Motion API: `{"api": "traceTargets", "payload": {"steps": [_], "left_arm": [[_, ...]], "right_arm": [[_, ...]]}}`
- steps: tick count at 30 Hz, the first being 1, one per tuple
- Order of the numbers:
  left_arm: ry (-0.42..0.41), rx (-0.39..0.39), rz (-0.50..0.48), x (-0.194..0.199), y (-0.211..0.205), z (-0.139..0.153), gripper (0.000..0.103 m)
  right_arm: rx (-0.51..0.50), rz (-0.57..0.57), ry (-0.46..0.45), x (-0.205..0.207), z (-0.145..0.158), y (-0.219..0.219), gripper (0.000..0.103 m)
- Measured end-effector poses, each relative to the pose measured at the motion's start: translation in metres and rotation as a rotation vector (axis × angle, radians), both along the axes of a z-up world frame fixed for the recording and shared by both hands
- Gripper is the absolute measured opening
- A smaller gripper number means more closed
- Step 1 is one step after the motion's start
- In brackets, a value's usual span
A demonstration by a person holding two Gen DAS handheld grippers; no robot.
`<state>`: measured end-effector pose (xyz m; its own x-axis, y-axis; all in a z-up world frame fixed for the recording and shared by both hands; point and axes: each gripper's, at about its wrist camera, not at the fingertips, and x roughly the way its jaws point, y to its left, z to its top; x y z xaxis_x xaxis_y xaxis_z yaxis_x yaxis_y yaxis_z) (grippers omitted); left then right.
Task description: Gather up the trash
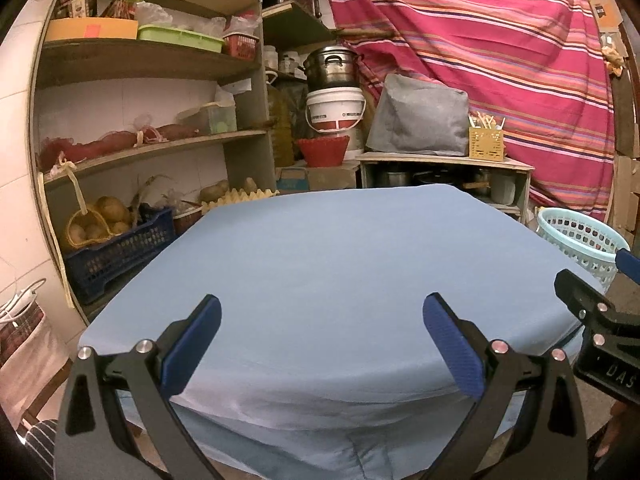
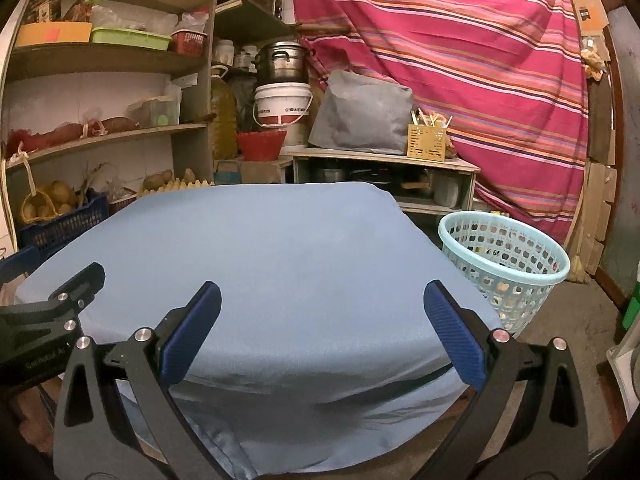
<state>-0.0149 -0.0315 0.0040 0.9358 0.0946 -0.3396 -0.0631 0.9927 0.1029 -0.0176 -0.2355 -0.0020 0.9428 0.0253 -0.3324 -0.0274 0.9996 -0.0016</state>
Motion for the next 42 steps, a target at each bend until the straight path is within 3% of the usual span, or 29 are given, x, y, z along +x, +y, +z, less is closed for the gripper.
{"api": "traceTargets", "payload": {"steps": [42], "left_arm": [[-0.004, -0.008, 0.022, -0.0012, -0.0015, -0.0025, 0.098]], "right_arm": [[-0.007, -0.015, -0.011, -0.0002, -0.0022, -0.0008, 0.099]]}}
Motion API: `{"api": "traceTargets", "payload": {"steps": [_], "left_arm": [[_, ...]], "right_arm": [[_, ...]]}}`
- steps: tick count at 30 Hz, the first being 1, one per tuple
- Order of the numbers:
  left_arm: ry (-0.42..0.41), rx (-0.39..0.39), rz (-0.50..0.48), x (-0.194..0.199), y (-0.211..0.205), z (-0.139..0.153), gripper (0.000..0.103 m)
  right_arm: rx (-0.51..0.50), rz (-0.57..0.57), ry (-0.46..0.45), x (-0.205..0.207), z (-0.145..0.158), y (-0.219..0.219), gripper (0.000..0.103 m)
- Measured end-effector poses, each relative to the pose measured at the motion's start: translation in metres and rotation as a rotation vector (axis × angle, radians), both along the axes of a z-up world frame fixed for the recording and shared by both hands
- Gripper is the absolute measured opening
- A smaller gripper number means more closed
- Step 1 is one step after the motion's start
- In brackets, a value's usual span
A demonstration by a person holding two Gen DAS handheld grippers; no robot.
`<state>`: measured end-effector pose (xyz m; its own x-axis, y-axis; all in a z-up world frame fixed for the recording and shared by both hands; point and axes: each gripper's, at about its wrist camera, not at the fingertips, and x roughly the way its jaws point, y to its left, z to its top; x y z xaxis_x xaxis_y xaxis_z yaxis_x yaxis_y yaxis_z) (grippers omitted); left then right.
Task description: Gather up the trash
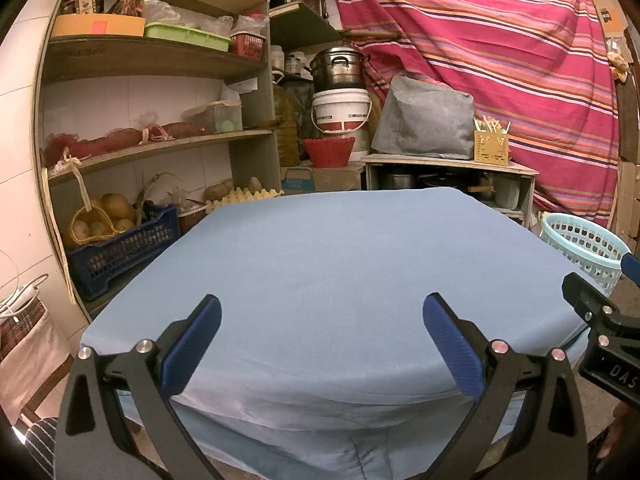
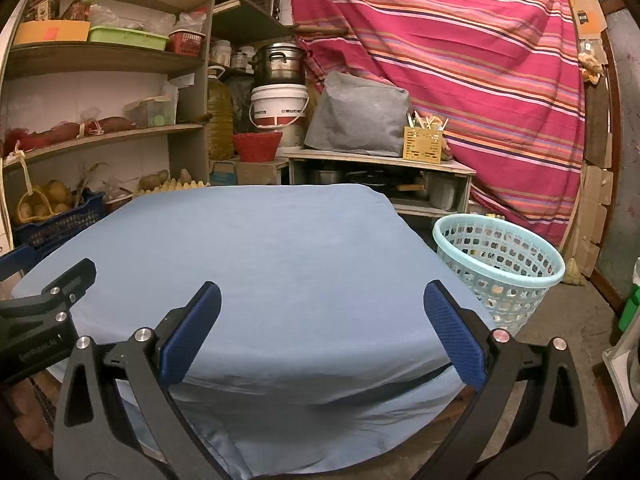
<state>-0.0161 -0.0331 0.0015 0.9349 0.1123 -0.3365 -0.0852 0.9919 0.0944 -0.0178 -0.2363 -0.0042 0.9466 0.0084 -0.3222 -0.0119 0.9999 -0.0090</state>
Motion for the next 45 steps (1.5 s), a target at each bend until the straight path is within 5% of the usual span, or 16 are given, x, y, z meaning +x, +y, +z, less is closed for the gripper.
{"api": "traceTargets", "payload": {"steps": [45], "left_arm": [[-0.003, -0.003, 0.006, -0.003, -0.017, 0.000, 0.098]], "right_arm": [[-0.003, -0.001, 0.000, -0.001, -0.002, -0.005, 0.099]]}}
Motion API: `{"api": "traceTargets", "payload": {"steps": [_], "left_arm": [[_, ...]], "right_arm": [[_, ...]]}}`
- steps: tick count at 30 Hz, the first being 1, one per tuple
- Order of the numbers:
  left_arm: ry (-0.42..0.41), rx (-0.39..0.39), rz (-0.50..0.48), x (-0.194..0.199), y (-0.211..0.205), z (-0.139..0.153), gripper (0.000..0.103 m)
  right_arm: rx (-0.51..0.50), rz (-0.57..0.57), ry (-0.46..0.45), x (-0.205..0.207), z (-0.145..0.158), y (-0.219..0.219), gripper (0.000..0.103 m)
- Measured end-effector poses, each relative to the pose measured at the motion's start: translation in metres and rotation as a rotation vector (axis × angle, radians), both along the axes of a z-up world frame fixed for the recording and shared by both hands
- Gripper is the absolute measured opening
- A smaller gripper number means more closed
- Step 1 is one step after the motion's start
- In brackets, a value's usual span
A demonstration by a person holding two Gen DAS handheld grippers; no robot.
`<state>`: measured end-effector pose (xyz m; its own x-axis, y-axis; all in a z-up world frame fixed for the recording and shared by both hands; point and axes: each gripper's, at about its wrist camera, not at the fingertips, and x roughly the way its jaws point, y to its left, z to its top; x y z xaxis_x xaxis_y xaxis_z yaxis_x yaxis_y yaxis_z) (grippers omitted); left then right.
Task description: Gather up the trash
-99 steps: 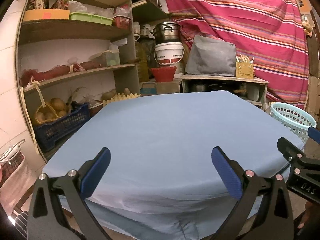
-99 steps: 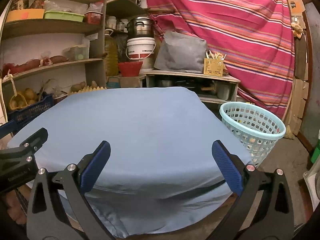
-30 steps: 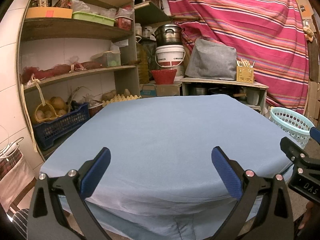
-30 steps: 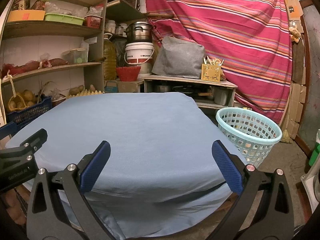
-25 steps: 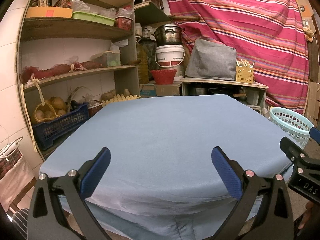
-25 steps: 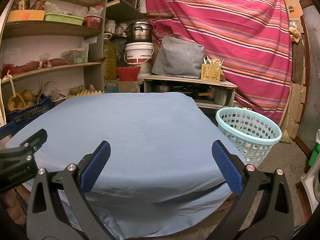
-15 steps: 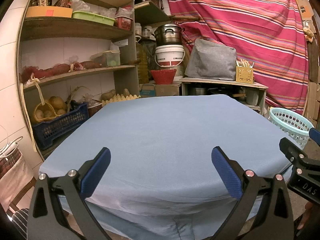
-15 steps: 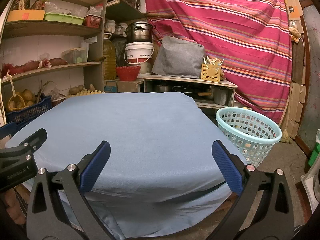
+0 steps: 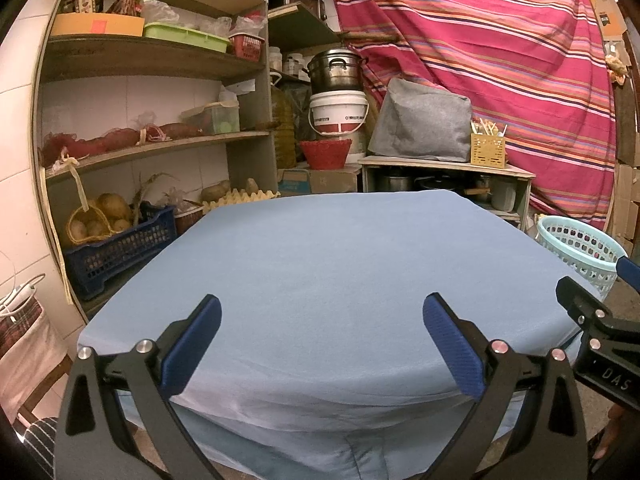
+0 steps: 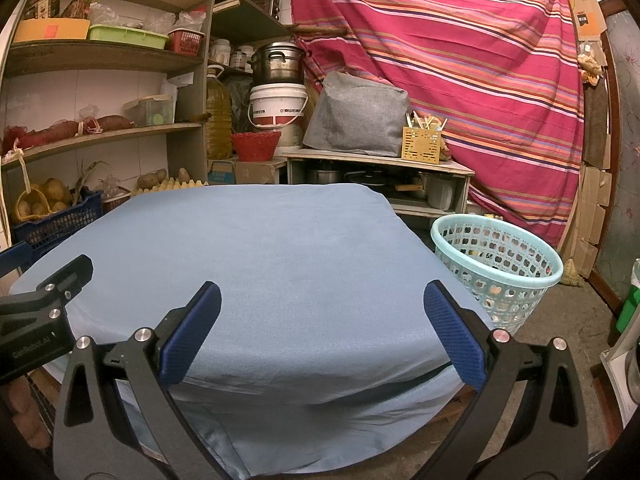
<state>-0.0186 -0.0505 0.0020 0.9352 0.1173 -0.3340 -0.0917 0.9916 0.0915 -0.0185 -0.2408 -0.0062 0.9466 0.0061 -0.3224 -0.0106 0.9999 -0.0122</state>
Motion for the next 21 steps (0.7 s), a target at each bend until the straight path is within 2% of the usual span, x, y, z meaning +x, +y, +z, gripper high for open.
{"api": "traceTargets", "payload": {"steps": [21], "left_arm": [[-0.005, 0.002, 0.001, 0.000, -0.014, 0.000, 0.098]], "right_arm": [[-0.001, 0.001, 0.009, 0.001, -0.003, -0.005, 0.099]]}}
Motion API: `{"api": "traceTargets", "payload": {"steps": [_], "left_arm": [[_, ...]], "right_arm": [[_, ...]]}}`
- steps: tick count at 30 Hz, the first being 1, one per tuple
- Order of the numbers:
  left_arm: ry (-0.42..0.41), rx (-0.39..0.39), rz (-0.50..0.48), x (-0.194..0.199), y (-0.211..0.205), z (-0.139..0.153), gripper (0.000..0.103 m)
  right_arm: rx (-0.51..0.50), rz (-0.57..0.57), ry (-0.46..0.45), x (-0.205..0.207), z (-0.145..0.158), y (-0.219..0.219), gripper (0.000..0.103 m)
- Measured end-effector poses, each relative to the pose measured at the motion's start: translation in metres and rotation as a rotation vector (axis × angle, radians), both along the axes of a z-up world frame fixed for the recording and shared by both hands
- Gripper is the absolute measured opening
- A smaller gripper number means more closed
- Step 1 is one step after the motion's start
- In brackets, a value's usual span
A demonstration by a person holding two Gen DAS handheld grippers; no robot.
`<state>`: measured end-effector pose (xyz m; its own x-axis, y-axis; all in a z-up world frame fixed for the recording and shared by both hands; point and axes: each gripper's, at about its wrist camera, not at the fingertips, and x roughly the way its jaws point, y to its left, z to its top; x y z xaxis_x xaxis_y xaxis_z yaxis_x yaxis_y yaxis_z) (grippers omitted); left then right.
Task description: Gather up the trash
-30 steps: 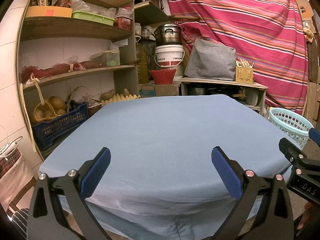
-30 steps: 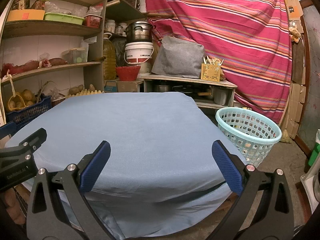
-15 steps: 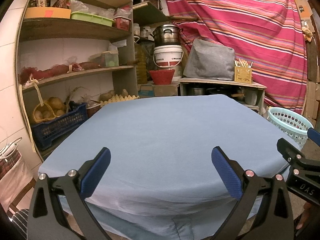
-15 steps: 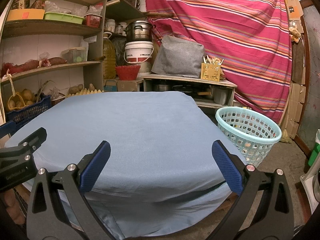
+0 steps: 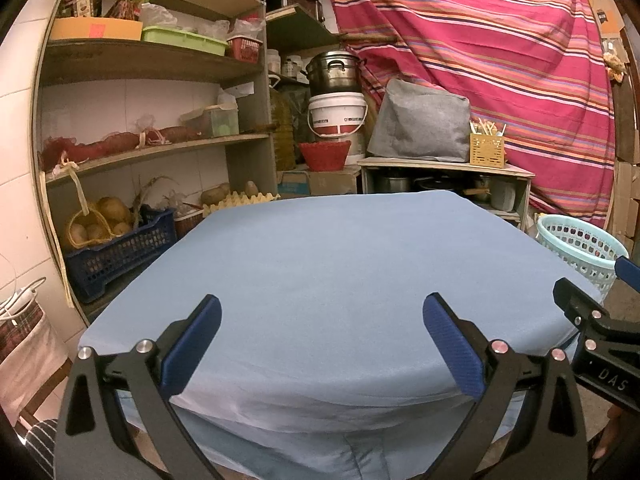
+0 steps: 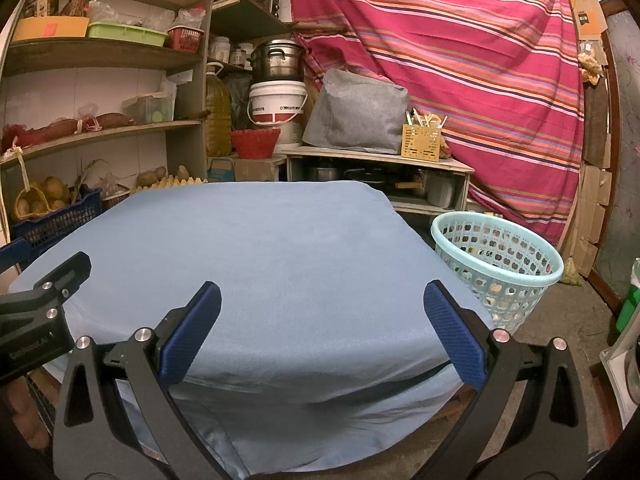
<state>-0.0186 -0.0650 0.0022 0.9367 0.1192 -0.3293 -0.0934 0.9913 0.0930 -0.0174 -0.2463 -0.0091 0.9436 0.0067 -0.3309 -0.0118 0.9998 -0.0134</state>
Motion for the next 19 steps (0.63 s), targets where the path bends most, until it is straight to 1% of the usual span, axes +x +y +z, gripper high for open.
{"api": "traceTargets", "payload": {"steps": [11, 19], "left_arm": [[0.004, -0.004, -0.001, 0.000, -0.002, -0.001, 0.098], [0.009, -0.007, -0.004, 0.001, -0.011, 0.006, 0.098]], "right_arm": [[-0.002, 0.001, 0.001, 0.000, 0.001, 0.000, 0.099], [-0.002, -0.003, 0.004, 0.000, -0.002, -0.005, 0.099]]}}
